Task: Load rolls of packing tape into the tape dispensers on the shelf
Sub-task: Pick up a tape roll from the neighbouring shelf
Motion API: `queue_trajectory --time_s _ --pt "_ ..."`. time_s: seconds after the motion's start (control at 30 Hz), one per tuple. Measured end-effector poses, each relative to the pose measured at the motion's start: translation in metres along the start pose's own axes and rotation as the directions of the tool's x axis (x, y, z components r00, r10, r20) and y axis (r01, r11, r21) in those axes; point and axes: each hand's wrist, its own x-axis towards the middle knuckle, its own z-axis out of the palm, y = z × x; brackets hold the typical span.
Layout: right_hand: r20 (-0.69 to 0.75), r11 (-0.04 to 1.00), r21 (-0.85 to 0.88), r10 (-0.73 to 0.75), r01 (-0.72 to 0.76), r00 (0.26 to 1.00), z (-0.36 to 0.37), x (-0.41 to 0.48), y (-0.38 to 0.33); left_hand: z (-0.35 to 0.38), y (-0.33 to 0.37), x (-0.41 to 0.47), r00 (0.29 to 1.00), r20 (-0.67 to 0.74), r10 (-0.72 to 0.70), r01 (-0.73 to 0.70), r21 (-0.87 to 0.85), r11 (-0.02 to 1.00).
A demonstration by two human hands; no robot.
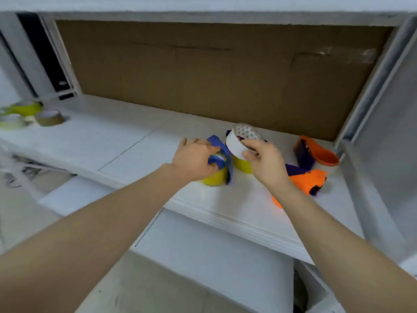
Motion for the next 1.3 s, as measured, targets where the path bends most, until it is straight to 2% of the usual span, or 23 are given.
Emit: queue_trajectory --time_s 0.3,0.43,0.6,0.77,0.9,1.07,1.3 --pt "0.140 0.978 0.054 -0.206 0.201 0.968 0.143 0.037 -0.154 -0.039 -0.195 -0.084 0.950 -0.057 -0.308 0.308 -0.010 0.951" --pt "0.169 0.952 0.123 -0.300 0.281 0.939 0.225 0.052 -0.233 -0.053 -0.293 -0.133 0.889 -0.061 -0.453 0.453 -0.015 0.891" --pt "0.165 0.950 0.087 -0.310 0.300 0.936 0.303 0.064 -0.303 -0.068 -0.394 -0.183 0.807 -0.072 -0.586 0.585 -0.037 0.810" --pt "0.220 0.955 0.070 -0.296 0.288 0.929 0.361 0.099 -0.345 -0.074 -0.467 -0.195 0.751 -0.081 -0.656 0.650 -0.086 0.755" --pt "0.242 0.944 0.168 -0.317 0.283 0.917 0.401 0.136 -0.373 -0.069 -0.521 -0.184 0.726 -0.074 -0.684 0.675 -0.113 0.729" --pt "0.227 0.923 0.186 -0.374 0.337 0.899 0.460 0.207 -0.400 -0.069 -0.592 -0.151 0.689 -0.107 -0.717 0.712 -0.087 0.697" --pt "0.263 0.936 0.163 -0.346 0.312 0.901 0.555 0.320 -0.429 -0.084 -0.695 -0.091 0.657 -0.123 -0.744 0.740 -0.082 0.667"
